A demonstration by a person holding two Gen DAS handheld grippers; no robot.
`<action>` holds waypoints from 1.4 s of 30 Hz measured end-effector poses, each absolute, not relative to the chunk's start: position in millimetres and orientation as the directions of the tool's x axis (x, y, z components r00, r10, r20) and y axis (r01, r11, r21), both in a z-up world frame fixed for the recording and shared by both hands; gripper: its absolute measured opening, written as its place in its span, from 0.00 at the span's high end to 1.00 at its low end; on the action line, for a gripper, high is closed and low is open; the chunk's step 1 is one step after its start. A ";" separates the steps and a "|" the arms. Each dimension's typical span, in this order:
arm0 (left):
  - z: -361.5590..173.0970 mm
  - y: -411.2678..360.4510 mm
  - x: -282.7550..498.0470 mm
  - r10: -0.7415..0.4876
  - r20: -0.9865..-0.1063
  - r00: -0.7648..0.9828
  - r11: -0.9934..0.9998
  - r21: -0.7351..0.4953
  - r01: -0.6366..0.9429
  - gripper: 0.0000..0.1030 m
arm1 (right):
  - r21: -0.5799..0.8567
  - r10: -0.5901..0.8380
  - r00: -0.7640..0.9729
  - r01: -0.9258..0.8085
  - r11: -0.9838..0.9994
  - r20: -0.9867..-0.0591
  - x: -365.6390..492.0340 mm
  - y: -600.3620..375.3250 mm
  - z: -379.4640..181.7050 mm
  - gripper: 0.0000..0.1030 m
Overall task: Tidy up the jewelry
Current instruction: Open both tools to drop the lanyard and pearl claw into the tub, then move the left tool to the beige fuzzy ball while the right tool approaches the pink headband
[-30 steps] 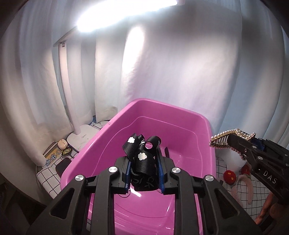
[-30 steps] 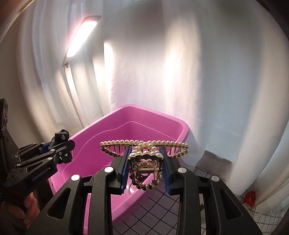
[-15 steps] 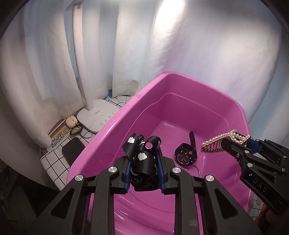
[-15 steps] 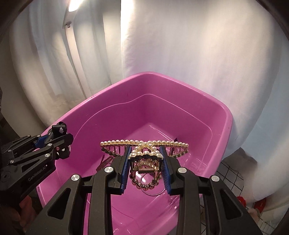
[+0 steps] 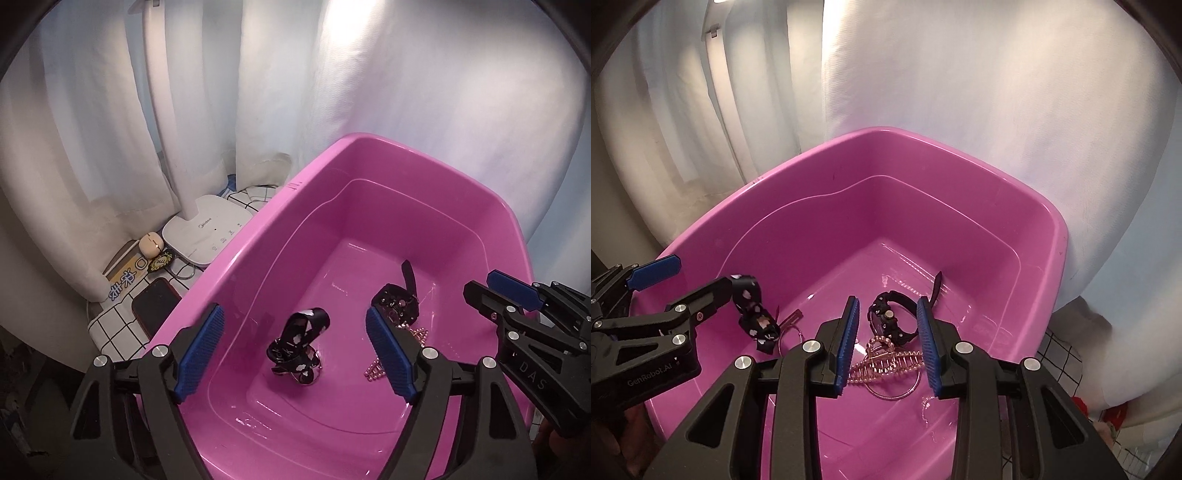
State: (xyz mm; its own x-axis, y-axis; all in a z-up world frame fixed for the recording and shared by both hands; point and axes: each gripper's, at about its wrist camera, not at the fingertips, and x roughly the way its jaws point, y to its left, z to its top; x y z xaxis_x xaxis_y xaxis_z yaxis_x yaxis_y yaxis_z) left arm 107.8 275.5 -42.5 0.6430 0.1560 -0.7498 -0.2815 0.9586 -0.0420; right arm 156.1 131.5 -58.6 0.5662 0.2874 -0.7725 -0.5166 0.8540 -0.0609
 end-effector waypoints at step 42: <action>5.2 158.4 57.8 0.024 -0.654 0.756 0.995 -0.057 -0.081 0.06 | 0.062 0.237 0.726 -0.260 0.964 -0.646 65.8 -42.5 -22.9 0.42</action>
